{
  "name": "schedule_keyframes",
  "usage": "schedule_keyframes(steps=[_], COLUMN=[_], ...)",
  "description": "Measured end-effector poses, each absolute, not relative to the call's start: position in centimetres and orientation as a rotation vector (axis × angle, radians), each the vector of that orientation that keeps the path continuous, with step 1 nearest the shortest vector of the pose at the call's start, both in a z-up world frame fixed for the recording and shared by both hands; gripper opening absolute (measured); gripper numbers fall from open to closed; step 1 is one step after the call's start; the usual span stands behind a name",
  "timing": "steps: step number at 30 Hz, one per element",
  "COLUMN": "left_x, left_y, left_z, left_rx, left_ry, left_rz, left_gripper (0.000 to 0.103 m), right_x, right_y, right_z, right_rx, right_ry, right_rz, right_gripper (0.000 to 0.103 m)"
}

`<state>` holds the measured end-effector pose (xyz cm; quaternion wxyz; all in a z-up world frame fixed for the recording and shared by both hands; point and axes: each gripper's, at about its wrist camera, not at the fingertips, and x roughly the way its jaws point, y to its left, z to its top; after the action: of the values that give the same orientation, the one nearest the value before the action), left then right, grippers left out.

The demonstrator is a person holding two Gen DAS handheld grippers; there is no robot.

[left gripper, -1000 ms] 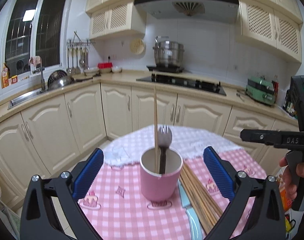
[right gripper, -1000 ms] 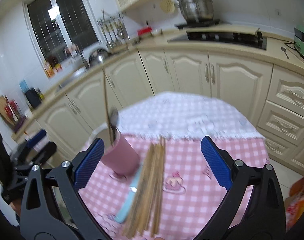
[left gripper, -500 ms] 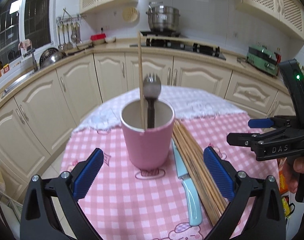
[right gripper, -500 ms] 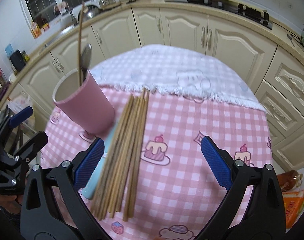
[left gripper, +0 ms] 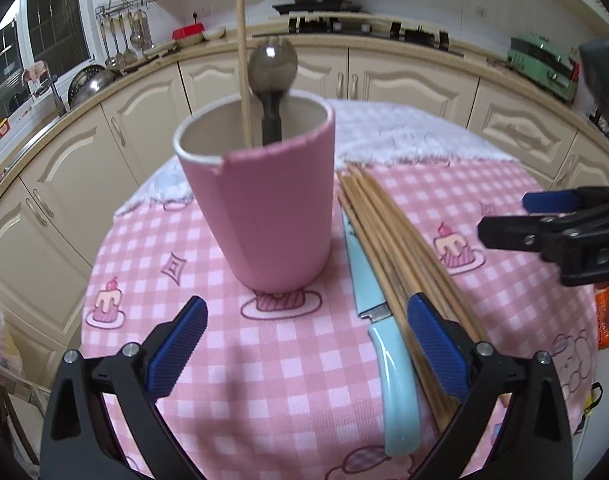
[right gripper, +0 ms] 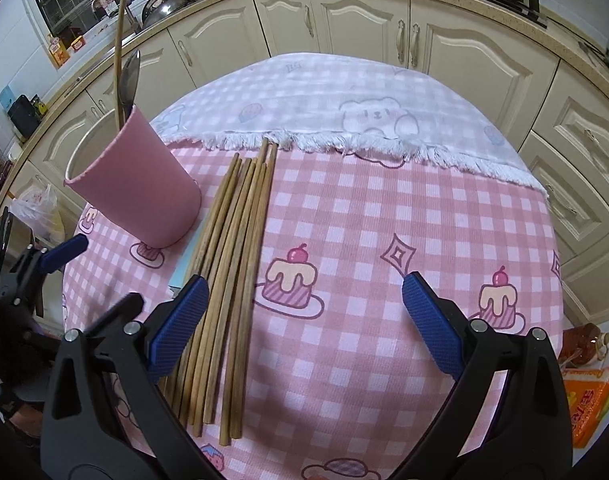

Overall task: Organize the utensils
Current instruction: 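Grasp one chopstick from the pile with the left tool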

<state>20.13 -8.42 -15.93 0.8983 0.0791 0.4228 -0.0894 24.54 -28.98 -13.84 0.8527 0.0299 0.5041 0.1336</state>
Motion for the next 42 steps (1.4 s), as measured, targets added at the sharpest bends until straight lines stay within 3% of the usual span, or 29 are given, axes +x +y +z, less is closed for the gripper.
schedule_keyframes(steps=[7,17,22,25,42], left_x=[21.6,22.5,22.5,22.7,22.5], left_y=[-9.0,-9.6,-9.5,-9.7,-8.0], left_z=[-17.9,-17.8,-17.7,-17.8,-17.9], left_rx=[0.160,0.162,0.141,0.148,0.052], left_ry=[0.933,0.932,0.935,0.958,1.046], left_rz=[-0.174,-0.153,-0.175,-0.185,-0.217], left_gripper=[0.098,0.097,0.084,0.065,0.056], right_x=[25.0,26.0,26.5,26.5,28.2], right_y=[-28.2,-27.2,-26.4,-25.8,-25.3], right_z=[-15.2,-16.9,-17.1,-17.1,-17.1], right_rx=[0.029,0.008,-0.041,-0.079,-0.131], right_ry=[1.100,1.146,1.138,1.137,1.145], right_rz=[0.291,0.316,0.316,0.328,0.455], right_gripper=[0.094,0.073,0.065,0.061,0.047])
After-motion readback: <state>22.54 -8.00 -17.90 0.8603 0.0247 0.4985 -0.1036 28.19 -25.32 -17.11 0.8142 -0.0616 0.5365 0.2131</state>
